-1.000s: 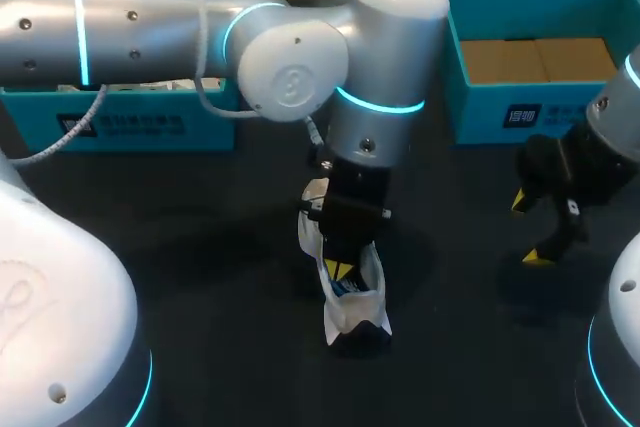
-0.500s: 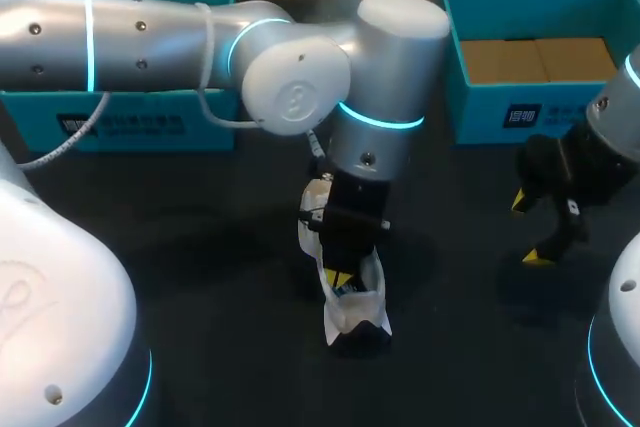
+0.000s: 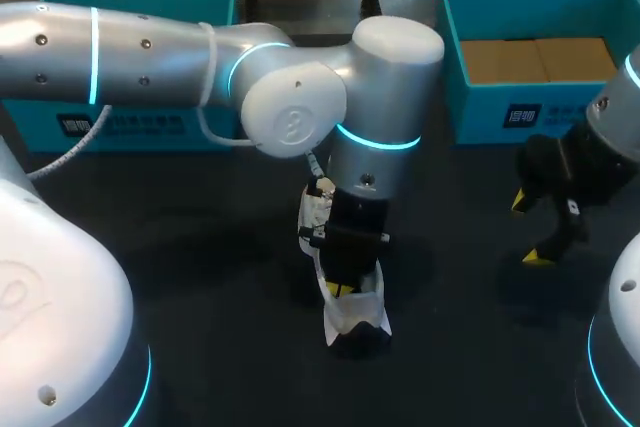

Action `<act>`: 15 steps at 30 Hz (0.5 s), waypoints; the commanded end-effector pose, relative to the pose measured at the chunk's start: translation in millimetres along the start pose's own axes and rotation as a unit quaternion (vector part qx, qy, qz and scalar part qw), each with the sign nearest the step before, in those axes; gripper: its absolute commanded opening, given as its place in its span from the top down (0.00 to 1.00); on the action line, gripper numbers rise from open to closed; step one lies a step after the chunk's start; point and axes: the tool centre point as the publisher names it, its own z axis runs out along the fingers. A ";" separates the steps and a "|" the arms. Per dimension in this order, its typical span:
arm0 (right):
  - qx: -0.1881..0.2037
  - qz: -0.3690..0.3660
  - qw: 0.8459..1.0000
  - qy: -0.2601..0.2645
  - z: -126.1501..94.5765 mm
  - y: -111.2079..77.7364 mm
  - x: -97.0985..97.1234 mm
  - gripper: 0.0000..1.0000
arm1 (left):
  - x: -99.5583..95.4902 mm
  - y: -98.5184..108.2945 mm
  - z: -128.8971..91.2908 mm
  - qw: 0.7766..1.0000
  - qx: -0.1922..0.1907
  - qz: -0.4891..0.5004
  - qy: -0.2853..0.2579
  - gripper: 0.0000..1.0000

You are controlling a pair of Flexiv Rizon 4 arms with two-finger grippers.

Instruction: Take the shoe out of the shoebox, open the shoe tongue, remove and reinsert the insole, then place the shoe into the shoebox

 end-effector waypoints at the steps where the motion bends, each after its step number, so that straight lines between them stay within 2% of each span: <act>1: 0.001 0.000 1.000 -0.001 0.6 0.0 1.0 0.00 | -0.6 2.8 21.0 1.000 -0.010 -0.011 -0.011 1.00; 8: 0.001 0.000 1.000 -0.001 0.6 0.0 1.0 0.00 | -9.2 10.4 38.7 0.999 -0.022 -0.044 -0.017 1.00; 15: 0.001 0.000 1.000 -0.001 0.6 0.0 1.0 0.00 | -11.6 -1.2 9.5 0.996 -0.038 -0.052 -0.053 1.00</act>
